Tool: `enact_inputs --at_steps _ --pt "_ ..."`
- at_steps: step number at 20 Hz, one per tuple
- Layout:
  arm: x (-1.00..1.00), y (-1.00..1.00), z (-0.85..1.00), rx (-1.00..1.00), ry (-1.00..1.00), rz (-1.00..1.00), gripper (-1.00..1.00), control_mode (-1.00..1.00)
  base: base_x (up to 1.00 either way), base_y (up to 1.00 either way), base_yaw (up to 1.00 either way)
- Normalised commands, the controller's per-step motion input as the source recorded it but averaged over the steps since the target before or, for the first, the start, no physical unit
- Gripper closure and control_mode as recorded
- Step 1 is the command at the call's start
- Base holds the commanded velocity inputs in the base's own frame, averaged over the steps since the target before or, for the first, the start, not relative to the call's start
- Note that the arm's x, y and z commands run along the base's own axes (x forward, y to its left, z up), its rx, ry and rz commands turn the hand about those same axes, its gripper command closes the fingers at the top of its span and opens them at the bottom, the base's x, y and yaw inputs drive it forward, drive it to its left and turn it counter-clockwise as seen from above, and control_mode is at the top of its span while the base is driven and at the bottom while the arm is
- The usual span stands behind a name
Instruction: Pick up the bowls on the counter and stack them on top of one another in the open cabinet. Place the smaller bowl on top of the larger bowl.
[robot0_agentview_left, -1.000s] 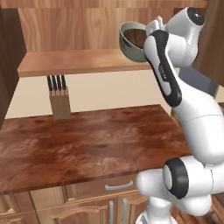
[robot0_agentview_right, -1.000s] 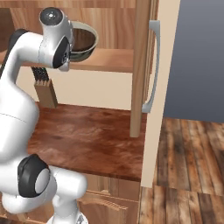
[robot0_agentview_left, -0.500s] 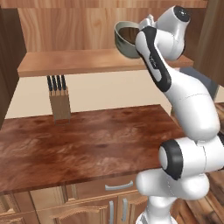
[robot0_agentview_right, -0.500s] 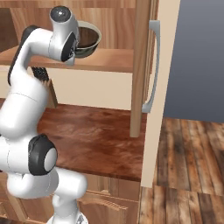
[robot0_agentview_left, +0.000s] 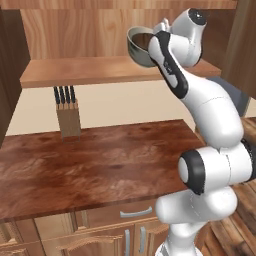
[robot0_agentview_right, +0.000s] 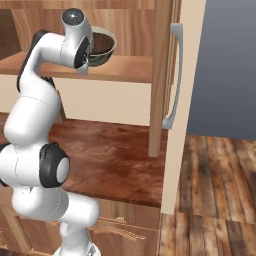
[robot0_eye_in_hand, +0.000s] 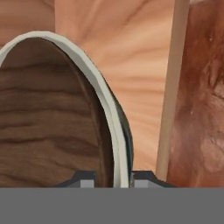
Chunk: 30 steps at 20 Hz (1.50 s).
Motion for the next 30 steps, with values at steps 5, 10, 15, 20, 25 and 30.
enact_inputs --at_steps 5,10,15,20,25,30 --pt "0.18 0.02 -0.01 -0.01 0.01 -0.02 -1.0 -1.0 0.0 0.0 0.0" --pt "0.01 0.0 0.29 0.0 0.09 -0.04 -1.0 -1.0 0.0 0.0 0.0" --pt "-0.29 -0.12 0.45 0.0 0.19 0.0 -1.0 -1.0 0.0 0.0 0.0" --pt "-0.67 -0.24 0.21 0.0 0.24 0.0 -1.0 -1.0 0.0 0.0 0.0" --pt "-0.91 -0.19 -0.04 -0.07 0.24 0.0 -1.0 -1.0 0.0 0.0 0.0" --pt "-0.87 -0.12 -0.18 -0.1 0.26 0.05 -1.0 -1.0 0.0 0.0 0.0"
